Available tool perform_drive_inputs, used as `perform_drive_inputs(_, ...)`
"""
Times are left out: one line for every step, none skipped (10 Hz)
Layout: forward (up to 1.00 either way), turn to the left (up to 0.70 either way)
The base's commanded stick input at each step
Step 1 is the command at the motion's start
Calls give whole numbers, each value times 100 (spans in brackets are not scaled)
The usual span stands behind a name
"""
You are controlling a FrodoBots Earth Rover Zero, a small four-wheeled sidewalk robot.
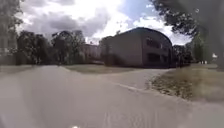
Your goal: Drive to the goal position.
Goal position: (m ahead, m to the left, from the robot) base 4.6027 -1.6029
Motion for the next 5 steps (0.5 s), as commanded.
perform_drive_inputs(85,0)
perform_drive_inputs(85,0)
perform_drive_inputs(85,0)
perform_drive_inputs(85,0)
perform_drive_inputs(85,0)
